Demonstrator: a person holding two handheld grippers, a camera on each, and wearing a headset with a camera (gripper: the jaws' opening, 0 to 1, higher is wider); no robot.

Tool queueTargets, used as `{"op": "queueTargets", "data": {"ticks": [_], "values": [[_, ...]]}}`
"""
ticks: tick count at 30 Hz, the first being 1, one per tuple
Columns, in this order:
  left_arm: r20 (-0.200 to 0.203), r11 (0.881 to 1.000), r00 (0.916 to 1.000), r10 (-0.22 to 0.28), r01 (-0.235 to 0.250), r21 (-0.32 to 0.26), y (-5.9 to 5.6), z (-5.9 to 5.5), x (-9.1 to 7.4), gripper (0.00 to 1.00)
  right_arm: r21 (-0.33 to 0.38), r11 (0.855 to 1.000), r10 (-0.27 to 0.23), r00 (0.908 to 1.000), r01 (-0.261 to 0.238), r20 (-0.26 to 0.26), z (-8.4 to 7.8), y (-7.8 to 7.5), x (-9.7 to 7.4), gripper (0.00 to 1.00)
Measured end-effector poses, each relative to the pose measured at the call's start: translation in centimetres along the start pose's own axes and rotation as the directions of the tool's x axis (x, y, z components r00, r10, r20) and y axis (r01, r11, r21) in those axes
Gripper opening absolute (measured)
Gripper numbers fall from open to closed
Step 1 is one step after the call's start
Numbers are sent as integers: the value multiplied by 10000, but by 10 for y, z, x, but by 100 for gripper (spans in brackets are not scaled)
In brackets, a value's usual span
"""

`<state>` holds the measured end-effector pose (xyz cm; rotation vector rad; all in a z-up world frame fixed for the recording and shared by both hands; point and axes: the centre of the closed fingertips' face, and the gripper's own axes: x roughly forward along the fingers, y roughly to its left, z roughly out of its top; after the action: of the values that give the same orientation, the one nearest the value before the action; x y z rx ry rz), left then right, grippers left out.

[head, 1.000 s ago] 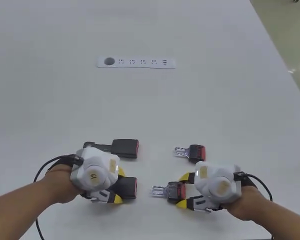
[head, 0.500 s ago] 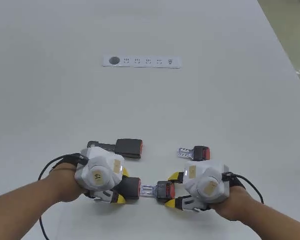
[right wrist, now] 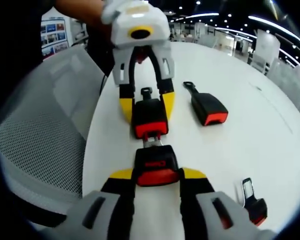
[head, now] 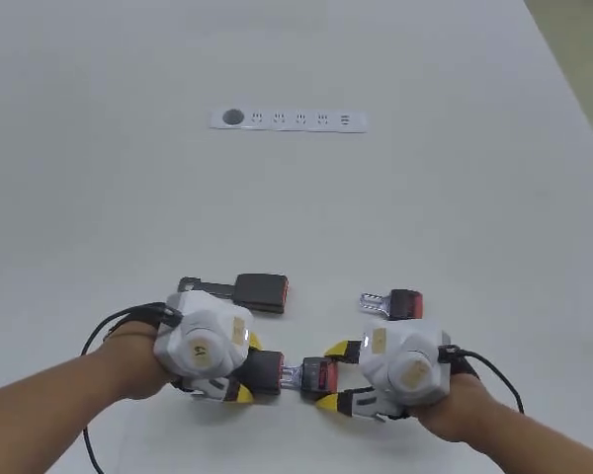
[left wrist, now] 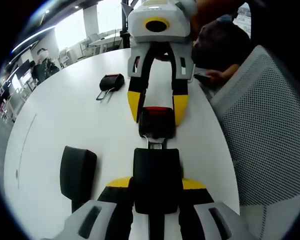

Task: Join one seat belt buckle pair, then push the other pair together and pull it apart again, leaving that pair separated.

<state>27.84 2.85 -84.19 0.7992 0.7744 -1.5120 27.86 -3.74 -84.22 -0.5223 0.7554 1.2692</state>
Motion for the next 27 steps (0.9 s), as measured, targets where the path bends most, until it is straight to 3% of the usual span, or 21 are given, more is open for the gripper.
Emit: {"op": "queueTargets", "data": {"ticks": [19, 27], "values": [[-136, 9995, 9998, -138, 142, 293, 1, -1, 1, 35, 319, 9995, -94, 9995, 84, 291, 7, 4, 6, 33], [-173, 9995, 9998, -130, 135, 273, 1, -1, 1, 35, 542, 9982, -265, 9995, 256, 162, 15, 6, 13, 33]]}}
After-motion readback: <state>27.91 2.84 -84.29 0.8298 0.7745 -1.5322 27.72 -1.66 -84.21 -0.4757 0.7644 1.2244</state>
